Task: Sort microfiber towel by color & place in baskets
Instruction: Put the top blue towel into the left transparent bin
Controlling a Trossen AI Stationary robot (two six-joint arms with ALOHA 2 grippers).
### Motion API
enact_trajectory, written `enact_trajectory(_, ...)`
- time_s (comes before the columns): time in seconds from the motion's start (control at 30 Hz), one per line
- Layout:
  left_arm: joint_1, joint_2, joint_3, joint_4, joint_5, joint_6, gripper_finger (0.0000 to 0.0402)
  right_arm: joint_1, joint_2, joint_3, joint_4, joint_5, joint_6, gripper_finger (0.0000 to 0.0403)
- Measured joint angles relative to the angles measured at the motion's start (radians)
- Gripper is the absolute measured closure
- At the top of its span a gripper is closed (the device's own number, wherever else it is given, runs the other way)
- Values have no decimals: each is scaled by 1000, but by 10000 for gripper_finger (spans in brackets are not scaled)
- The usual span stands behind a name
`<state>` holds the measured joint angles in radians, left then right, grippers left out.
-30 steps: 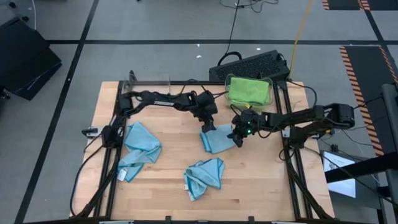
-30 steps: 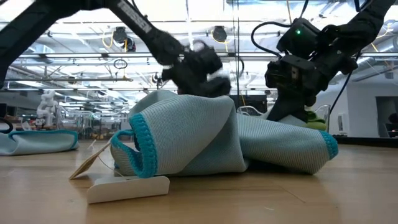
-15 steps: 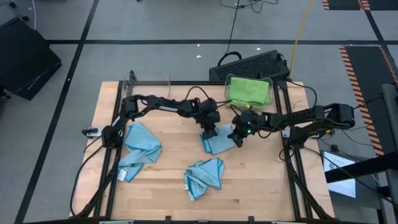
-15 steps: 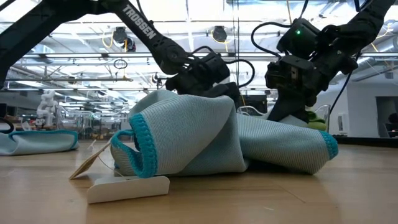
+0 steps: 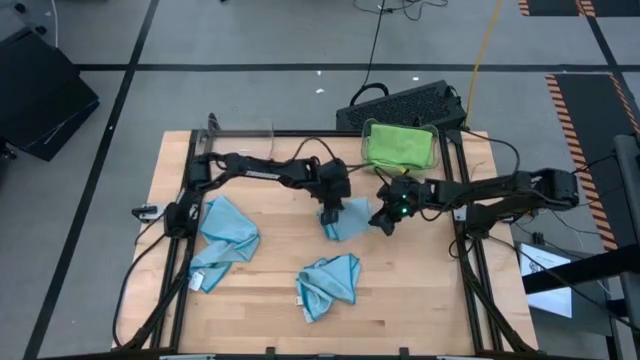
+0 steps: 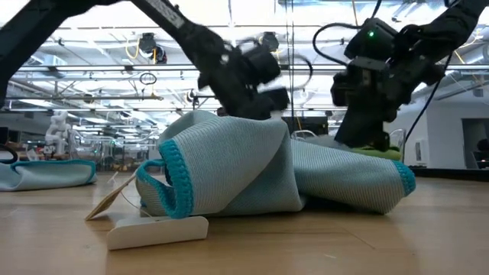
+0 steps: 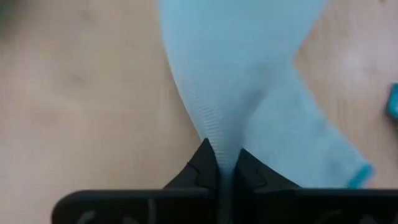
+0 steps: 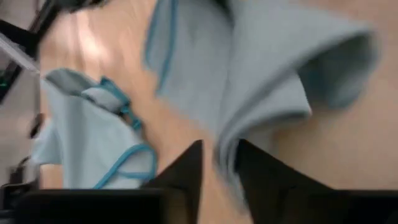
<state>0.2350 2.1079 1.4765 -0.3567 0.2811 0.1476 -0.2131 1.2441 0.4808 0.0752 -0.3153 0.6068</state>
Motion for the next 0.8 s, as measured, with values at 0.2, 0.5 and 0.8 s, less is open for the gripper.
enact_trajectory(0.2,-15,-125,1,-28,-77,130,392,-20,-174,0,-85,17,6,154)
enact_trajectory(0.5,-35,-296,1,-124,-118,51,391,-35,-405,0,-72,198,-17,10)
enact_trajectory(0.8,21,-420,2,-338,-66,-150,392,-35,-416,0,139,211,-21,7)
